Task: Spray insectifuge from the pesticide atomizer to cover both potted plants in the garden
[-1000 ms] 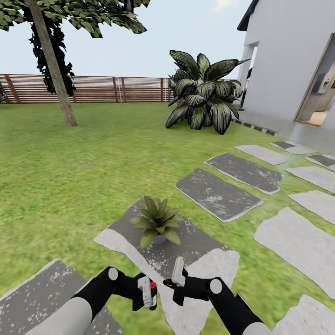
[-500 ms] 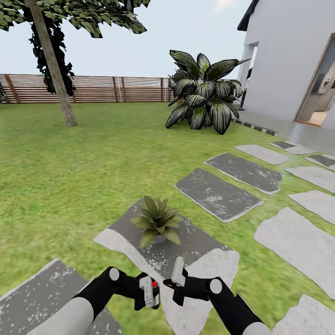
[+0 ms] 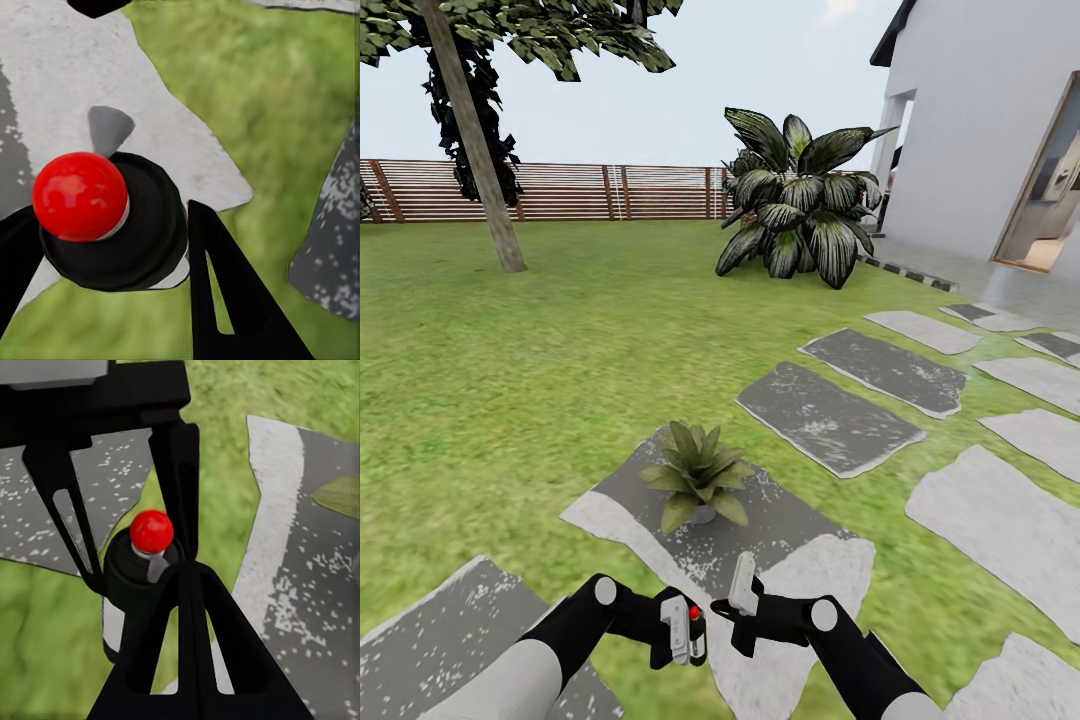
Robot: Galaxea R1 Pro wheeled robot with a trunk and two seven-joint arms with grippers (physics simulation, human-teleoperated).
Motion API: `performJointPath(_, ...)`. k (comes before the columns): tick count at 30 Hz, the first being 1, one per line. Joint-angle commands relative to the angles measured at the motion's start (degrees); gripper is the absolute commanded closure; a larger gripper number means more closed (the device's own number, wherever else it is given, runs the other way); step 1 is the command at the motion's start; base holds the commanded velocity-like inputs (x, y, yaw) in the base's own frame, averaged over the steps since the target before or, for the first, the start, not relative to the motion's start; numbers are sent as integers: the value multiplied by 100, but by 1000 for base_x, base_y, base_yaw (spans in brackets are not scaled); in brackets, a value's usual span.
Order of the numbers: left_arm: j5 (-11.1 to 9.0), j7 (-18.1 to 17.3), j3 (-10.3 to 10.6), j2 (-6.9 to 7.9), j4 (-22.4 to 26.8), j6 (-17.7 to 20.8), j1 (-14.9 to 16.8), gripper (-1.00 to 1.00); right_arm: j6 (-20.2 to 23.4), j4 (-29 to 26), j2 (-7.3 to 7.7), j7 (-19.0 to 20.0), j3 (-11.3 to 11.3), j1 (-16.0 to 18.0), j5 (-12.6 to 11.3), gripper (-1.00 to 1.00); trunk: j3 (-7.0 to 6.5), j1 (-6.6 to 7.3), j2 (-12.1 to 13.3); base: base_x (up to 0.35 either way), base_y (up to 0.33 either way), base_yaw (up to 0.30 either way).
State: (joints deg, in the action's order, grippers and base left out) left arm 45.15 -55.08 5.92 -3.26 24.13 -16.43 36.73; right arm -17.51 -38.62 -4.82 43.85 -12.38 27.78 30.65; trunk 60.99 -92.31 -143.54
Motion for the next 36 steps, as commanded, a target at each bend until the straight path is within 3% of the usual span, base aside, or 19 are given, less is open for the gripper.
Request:
performJointPath(1,38,-30,-3,-10,10,-27,1,100,-33,-5,-2,1,7,1,55,100,5,1,-2,0,0,0)
performJointPath(11,34,-77,-12,-52,13,-19,1,100,-33,-5,-2,1,7,0,55,100,5,1,-2,0,0,0)
performJointPath(18,-112,-76,-12,-77,17,-18,1,100,-33,-5,-2,1,7,3,55,100,5,1,-2,0,0,0)
performJointPath(36,-192,-73,-38,-75,20,-31,1,100,-33,-5,-2,1,7,1,54,100,5,1,-2,0,0,0)
